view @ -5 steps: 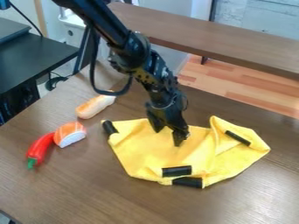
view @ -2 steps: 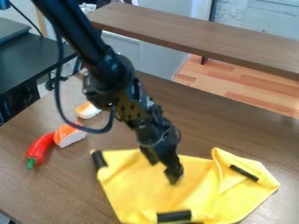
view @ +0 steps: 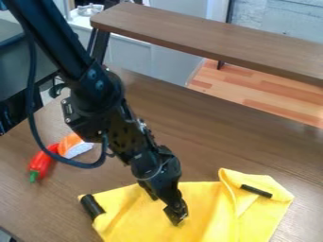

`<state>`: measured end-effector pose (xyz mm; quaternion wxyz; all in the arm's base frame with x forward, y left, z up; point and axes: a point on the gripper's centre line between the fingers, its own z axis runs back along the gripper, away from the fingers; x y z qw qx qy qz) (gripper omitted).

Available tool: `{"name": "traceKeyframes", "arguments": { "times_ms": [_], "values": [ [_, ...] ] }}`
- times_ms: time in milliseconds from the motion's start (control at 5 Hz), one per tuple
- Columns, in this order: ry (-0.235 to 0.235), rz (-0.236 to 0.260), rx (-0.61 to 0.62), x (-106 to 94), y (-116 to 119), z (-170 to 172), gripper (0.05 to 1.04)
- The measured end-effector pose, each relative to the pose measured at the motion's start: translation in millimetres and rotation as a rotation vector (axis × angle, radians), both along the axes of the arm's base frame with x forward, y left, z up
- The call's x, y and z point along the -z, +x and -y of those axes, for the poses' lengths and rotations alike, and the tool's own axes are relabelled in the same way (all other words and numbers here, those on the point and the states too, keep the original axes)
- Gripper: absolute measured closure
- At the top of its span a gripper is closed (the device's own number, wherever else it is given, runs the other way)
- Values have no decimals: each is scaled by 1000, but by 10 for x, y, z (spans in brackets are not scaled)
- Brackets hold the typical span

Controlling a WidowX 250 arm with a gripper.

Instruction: Move the cloth to the bottom right of the table

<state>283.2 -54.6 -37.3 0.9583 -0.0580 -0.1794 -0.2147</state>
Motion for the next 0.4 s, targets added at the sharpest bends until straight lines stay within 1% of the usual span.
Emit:
{"name": "traceKeyframes", "arguments": {
  "times_ms": [200,400],
  "values": [
    [22,24,-3,-7,76,0,83],
    [39,49,-28,9,297,-18,83]
  ]
}}
